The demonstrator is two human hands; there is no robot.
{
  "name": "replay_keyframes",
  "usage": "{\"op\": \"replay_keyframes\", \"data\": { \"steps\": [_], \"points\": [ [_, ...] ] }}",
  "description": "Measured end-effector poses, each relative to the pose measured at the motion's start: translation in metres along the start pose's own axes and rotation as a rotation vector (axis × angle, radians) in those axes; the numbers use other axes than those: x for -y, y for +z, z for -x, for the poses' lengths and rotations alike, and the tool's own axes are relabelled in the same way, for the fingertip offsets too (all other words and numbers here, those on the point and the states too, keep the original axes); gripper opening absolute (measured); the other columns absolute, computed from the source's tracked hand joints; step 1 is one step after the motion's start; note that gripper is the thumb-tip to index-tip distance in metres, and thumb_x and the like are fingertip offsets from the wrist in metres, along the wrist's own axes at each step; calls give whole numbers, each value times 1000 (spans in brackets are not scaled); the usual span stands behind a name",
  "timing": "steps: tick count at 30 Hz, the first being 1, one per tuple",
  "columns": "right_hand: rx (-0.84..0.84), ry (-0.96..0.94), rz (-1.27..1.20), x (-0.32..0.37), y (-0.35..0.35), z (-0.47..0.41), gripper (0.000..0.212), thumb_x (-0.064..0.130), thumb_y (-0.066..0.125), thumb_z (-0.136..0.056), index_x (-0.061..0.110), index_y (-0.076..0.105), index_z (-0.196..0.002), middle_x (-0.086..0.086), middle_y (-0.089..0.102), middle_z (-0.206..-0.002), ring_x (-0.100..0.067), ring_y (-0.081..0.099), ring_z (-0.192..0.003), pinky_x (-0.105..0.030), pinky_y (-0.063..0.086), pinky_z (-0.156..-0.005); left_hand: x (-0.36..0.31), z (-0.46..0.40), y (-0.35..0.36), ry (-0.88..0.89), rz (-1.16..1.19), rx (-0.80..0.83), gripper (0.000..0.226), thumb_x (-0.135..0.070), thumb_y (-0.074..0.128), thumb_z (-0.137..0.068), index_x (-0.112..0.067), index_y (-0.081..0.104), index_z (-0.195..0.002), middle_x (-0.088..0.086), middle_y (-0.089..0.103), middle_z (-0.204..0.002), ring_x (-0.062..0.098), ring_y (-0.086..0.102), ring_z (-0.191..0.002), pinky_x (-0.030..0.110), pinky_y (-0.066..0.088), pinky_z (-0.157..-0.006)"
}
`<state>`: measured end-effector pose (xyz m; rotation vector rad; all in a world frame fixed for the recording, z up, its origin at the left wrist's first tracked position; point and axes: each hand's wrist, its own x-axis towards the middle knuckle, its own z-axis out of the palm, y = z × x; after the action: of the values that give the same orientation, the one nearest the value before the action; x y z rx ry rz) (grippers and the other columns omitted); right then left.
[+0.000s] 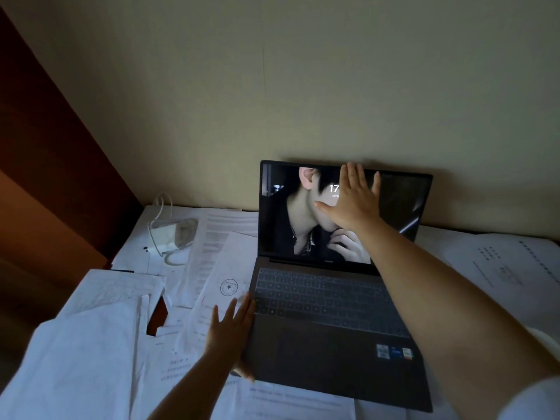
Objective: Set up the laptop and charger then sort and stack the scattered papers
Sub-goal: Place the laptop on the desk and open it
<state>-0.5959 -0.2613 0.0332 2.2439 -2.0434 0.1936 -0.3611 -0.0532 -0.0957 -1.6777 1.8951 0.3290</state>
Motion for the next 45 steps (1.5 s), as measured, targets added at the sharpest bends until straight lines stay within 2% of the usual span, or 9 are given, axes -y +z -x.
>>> {"op": "replay_keyframes", "data": {
  "steps": [4,10,14,19,24,31,36,43,45],
  "points": [
    [-101,-15,8,0,-6,1,93,67,48,-81,7,22,-148,-14,27,-150,-28,20,-141,-52,-3,-115,2,-3,4,-3,30,-35,111,-44,64,-86,-14,-25,-146,6,-24,-157,29,-11,-147,56,2,-117],
    [-311,64,-24,13,-11,24,75,65,37,-78,3,51,-119,-15,52,-121,-33,44,-118,-53,14,-113,2,-3,0,8,30,7,131,-58,71,-72,-11,-27,-145,6,-27,-156,30,-14,-146,57,0,-117],
    [-465,126,-69,25,-5,63,69,61,45,-76,8,52,-121,-12,51,-123,-31,40,-119,-49,19,-110,2,2,-3,8,32,-10,125,-55,70,-76,-10,-23,-147,7,-25,-157,30,-13,-146,57,1,-117],
    [-482,142,-48,30,-6,90,65,57,49,-76,10,51,-122,-11,49,-127,-29,36,-122,-48,20,-108,-1,3,-4,3,57,-16,126,-56,69,-75,-11,-23,-148,6,-26,-156,29,-9,-147,58,1,-117],
    [-402,116,-16,25,-8,92,71,51,60,-76,9,46,-132,-12,47,-135,-31,38,-128,-50,14,-110,-2,6,-6,-11,39,-55,114,-47,66,-84,-11,-20,-149,7,-21,-158,29,-5,-148,56,4,-117],
    [-237,30,-26,12,-10,103,86,45,52,-89,6,7,-151,-11,3,-159,-26,4,-147,-47,-3,-116,-1,11,-4,-5,61,-45,126,-56,70,-75,-10,-21,-148,8,-19,-158,29,-6,-148,55,4,-118],
    [-82,35,-68,-5,13,146,82,41,55,-89,4,15,-150,-13,11,-158,-27,11,-146,-48,7,-117,-6,16,-9,26,62,-14,135,-61,75,-66,-7,-17,-149,10,-12,-160,31,-6,-147,55,5,-118],
    [96,25,-113,-20,35,185,67,47,51,-90,8,32,-141,-9,39,-143,-25,40,-129,-37,34,-105,-27,24,-16,153,230,-152,121,-56,73,-71,-11,-4,-152,8,0,-161,27,6,-147,48,14,-119],
    [159,55,-133,-23,42,196,68,48,49,-92,7,30,-143,-11,36,-146,-26,39,-130,-36,35,-106,-33,23,-14,156,268,-203,116,-58,70,-74,-12,-2,-152,7,2,-161,26,10,-147,47,17,-118]
  ]
}}
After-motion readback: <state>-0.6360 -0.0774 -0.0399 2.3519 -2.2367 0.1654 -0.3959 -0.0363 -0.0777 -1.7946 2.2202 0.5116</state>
